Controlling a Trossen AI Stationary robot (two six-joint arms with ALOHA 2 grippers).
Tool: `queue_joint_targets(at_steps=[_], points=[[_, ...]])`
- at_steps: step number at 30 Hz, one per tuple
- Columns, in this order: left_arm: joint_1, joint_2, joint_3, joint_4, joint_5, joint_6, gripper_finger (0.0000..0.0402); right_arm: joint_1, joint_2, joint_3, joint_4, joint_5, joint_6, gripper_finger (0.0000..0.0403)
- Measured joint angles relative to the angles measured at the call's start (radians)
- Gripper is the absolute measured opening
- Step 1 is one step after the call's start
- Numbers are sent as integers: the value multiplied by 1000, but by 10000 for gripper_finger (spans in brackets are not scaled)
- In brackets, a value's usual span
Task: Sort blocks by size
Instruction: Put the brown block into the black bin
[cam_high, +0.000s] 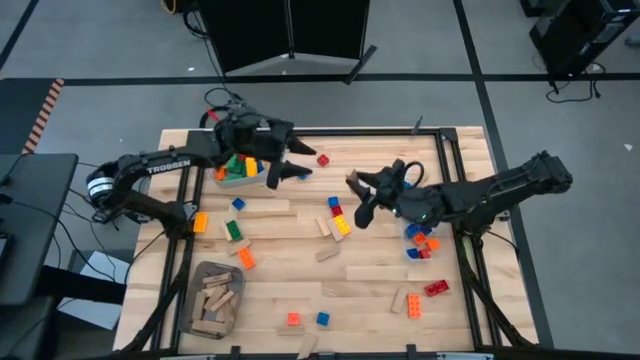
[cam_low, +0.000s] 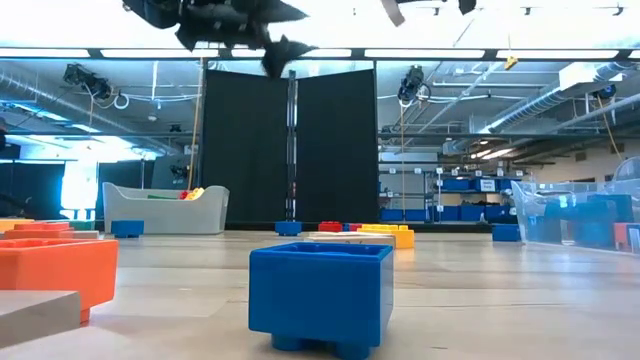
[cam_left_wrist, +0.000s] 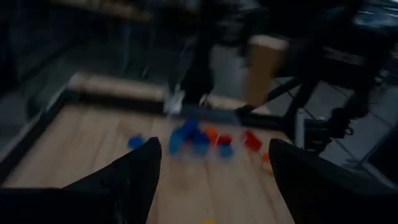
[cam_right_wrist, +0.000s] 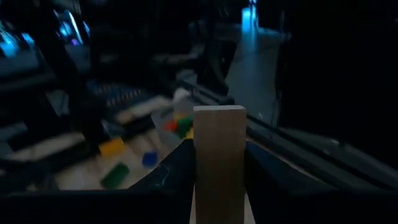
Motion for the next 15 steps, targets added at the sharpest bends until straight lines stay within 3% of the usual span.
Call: queue_joint_targets(at_steps=[3, 8, 15], points=[[-58, 0, 0, 120, -5, 31, 303, -34, -14, 0, 84, -43, -43, 122], [-145, 0, 0, 278, -132, 59, 303, -92, -7, 1, 218, -156, -119, 122], [-211, 7, 0, 316, -320, 56, 303, -134, -8, 1, 400, -298, -265, 122]])
